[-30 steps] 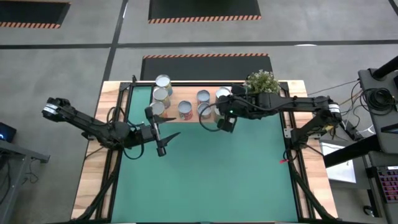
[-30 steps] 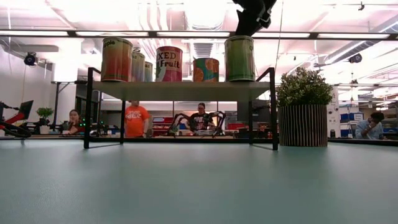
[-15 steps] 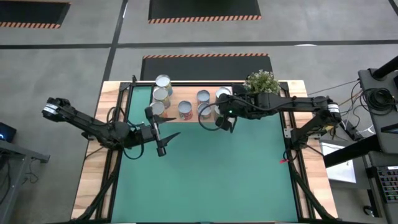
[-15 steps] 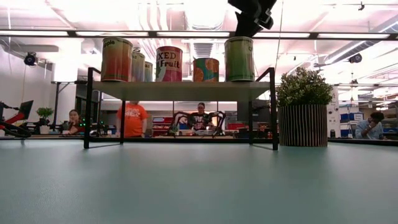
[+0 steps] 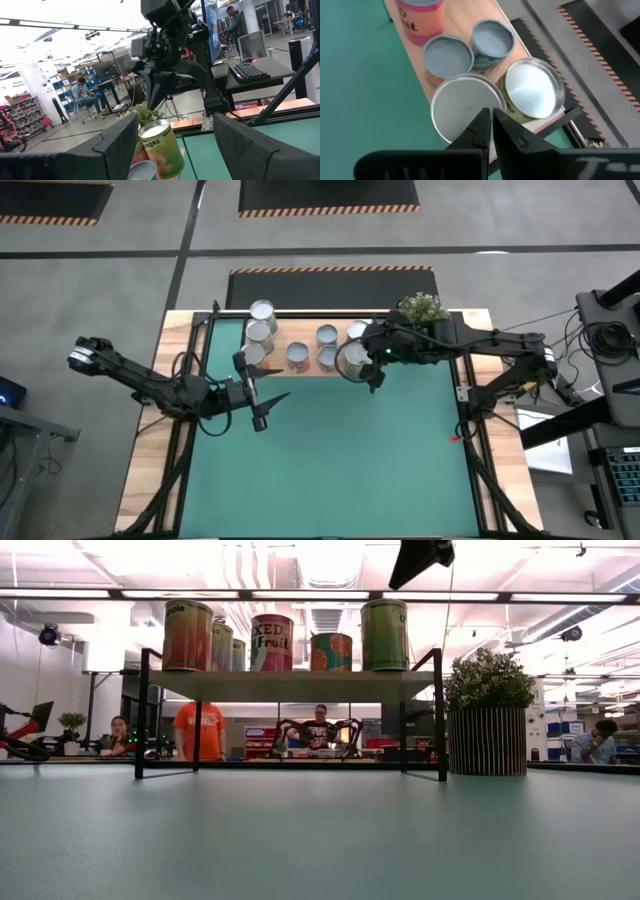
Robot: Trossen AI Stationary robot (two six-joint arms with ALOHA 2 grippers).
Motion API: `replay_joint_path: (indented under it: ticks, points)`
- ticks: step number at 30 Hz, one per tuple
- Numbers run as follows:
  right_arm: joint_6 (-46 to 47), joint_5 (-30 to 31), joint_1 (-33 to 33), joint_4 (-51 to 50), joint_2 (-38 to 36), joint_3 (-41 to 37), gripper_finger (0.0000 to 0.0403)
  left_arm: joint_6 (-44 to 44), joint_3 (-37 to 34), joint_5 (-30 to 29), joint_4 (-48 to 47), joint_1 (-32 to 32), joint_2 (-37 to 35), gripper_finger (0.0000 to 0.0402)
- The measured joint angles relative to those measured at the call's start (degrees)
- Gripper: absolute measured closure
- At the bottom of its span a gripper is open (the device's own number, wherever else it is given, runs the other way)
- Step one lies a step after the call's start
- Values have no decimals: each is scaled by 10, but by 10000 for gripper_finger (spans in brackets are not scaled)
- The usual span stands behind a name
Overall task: Pick and place cans onto a shelf
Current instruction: Adjust the canned goods on the shelf
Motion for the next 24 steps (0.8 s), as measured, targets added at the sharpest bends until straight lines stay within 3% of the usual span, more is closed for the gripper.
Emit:
replay_joint_path:
  ticks: [4,9,20,24]
  points:
    - [9,43,-2,3,-8,-12,394,2,0,0,-1,0,0,162]
    - [-25,42,-30,34,-1,-26,394,2,0,0,-1,0,-4,162]
    - [-92,-68,-134,96,19,-44,394,2,0,0,-5,-8,-65,162]
    - [-94,-80,-150,97,19,-52,394,2,0,0,-24,-9,-88,162]
